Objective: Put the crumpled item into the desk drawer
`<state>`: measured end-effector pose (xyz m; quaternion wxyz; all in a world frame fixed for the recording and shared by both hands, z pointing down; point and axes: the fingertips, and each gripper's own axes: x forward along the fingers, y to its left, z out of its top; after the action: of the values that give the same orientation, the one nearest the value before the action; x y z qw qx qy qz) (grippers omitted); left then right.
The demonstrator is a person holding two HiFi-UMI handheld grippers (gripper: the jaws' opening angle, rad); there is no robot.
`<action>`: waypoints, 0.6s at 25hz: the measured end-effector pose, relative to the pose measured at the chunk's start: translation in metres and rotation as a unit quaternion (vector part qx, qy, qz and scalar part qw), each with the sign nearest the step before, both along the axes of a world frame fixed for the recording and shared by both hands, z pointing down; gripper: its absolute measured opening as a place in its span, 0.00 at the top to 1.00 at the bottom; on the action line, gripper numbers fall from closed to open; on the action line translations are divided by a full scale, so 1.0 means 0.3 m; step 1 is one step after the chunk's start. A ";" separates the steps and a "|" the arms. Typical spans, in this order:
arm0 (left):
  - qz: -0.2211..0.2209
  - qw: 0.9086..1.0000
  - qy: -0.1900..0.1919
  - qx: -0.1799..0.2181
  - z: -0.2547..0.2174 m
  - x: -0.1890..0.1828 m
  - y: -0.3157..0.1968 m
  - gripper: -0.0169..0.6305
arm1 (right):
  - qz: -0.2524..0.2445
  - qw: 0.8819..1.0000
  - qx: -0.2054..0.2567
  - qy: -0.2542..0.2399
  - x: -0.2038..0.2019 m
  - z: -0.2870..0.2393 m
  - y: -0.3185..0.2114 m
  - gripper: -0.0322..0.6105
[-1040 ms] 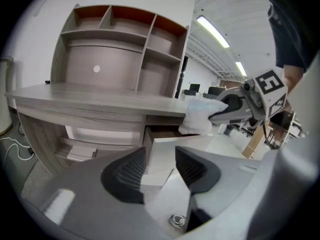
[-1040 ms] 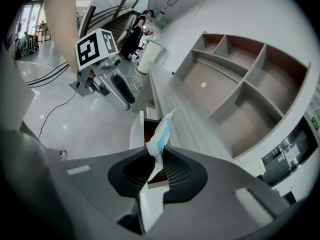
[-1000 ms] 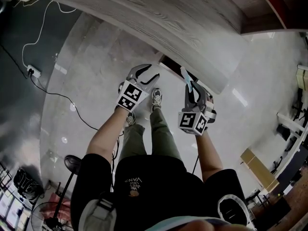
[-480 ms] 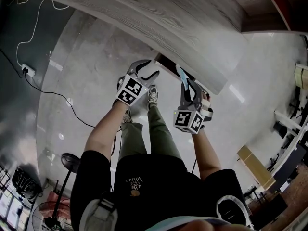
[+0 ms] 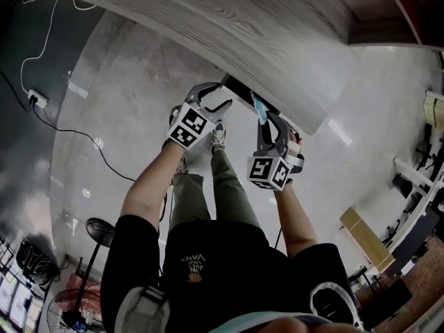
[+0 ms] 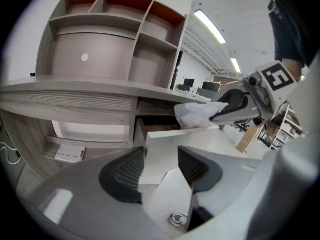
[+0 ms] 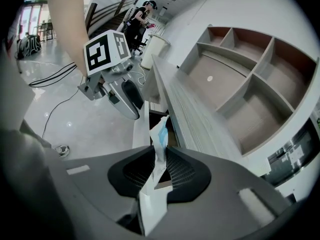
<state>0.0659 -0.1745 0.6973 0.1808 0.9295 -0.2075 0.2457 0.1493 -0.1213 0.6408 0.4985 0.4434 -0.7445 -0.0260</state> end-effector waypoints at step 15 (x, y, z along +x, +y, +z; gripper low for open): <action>-0.015 1.000 0.005 -0.006 0.000 0.002 0.000 0.61 | 0.013 0.998 -0.029 -0.045 -0.023 0.039 0.043 0.81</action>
<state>0.0666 -0.1746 0.6972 0.1911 0.9264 -0.2189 0.2396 0.1423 -0.1084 0.6526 0.4773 0.4387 -0.7611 0.0220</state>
